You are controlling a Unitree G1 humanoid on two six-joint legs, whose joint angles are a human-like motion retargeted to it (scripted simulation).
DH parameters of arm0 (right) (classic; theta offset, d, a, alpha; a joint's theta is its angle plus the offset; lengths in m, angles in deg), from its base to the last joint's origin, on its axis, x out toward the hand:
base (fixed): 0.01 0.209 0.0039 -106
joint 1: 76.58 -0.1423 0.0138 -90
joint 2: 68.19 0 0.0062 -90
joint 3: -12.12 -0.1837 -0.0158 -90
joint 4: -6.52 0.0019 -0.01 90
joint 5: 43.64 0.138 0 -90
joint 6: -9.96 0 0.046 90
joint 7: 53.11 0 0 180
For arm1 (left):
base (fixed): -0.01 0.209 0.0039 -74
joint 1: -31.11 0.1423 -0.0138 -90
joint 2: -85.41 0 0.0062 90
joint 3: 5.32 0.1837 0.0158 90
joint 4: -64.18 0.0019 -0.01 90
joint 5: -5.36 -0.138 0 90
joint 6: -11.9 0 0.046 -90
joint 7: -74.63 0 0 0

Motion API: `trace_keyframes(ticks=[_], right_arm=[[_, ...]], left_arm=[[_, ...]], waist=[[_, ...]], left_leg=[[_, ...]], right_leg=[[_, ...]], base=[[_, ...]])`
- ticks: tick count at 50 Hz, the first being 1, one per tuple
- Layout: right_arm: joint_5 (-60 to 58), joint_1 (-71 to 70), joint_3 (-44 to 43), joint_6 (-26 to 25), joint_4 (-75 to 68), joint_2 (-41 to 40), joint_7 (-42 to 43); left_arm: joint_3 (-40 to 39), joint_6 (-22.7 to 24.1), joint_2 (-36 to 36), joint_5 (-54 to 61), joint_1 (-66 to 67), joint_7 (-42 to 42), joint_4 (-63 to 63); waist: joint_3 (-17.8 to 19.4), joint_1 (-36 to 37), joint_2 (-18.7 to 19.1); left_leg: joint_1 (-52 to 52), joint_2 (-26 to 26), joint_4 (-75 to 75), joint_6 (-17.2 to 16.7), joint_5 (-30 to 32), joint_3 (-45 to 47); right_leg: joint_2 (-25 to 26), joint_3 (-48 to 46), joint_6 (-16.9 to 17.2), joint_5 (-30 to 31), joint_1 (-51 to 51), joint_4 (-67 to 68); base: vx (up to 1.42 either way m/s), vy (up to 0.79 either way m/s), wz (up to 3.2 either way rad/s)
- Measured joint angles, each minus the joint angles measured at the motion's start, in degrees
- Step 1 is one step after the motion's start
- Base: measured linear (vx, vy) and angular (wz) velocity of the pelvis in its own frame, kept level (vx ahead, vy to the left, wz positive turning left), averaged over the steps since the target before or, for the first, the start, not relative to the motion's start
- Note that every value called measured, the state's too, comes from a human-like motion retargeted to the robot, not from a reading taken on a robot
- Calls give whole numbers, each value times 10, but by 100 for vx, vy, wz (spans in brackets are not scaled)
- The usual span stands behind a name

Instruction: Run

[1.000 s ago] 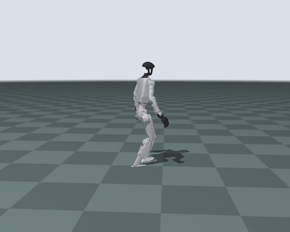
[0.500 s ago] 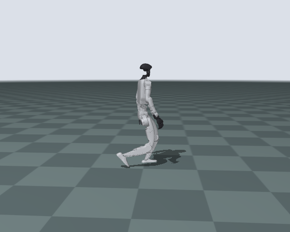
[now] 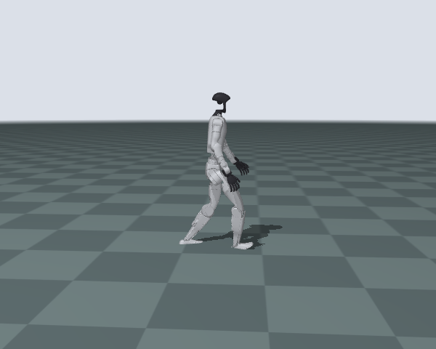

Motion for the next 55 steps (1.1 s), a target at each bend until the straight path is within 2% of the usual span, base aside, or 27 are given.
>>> trace_keyframes(ticks=[3,8,11,15,17,19,23,28,32,40,44,47,51,55], right_arm=[[2,10,-4,-3,-13,-10,0],[11,21,-5,-7,-47,-25,-3],[14,26,3,-7,-72,-27,-6],[15,28,14,-8,-91,-20,-15],[12,28,15,-9,-93,-14,-17],[9,25,17,-10,-93,-6,-17],[-1,11,19,-10,-90,9,-10],[-8,-19,22,-6,-78,26,0],[0,-42,23,-1,-57,33,8],[23,-80,23,10,-18,29,23],[26,-89,23,11,-9,23,23],[28,-85,25,12,-9,15,22],[34,-71,28,8,-21,-2,15],[31,-41,31,0,-44,-19,2]], left_arm=[[1,0,-7,-3,10,-2,1],[-3,0,-30,5,44,-14,9],[-7,-1,-50,15,75,-27,19],[-4,-4,-80,17,106,-49,34],[2,-5,-93,13,115,-61,37],[8,-7,-103,9,120,-70,37],[18,-8,-116,1,126,-80,30],[24,-5,-119,-6,133,-80,14],[32,1,-113,-8,144,-75,5],[46,6,-97,-15,169,-71,0],[46,2,-92,-20,181,-72,4],[45,-3,-94,-20,192,-72,14],[40,-11,-92,-13,200,-78,41],[31,-19,-100,1,207,-86,70]], waist=[[-5,4,4],[-14,6,26],[-7,8,58],[13,21,127],[20,30,152],[27,41,168],[40,66,179],[55,97,170],[63,112,150],[54,116,99],[40,113,81],[36,114,76],[32,126,60],[26,127,29]], left_leg=[[6,19,41,-10,-11,17],[24,63,123,-30,-3,10],[32,108,207,-49,41,-13],[9,204,369,-77,153,-48],[-18,240,442,-75,198,-63],[-48,268,500,-63,214,-75],[-114,295,571,-26,173,-87],[-202,277,556,1,88,-79],[-262,240,466,-5,50,-60],[-342,127,181,-56,82,-49],[-359,86,72,-60,96,-61],[-376,79,101,-55,98,-72],[-363,73,167,-37,128,-69],[-350,45,251,-8,140,-50]], right_leg=[[-4,-3,3,6,-19,13],[15,4,-24,33,-16,84],[59,7,-49,40,10,117],[159,-2,-91,43,75,96],[198,2,-107,38,104,81],[228,12,-117,32,136,62],[266,46,-121,20,212,17],[278,104,-108,1,311,-44],[265,145,-95,-20,379,-76],[217,189,-66,-39,474,-139],[197,200,-57,-57,489,-124],[186,204,-53,-79,499,-78],[159,219,-46,-89,527,-27],[108,228,-15,-73,523,95]], base=[[50,-13,-21],[59,-13,-16],[61,-14,-35],[55,-14,-48],[53,-12,-44],[54,-11,-40],[53,-9,-42],[53,-5,-48],[52,0,-49],[49,8,-34],[49,14,-26],[53,15,-46],[61,15,-71],[56,17,-42]])
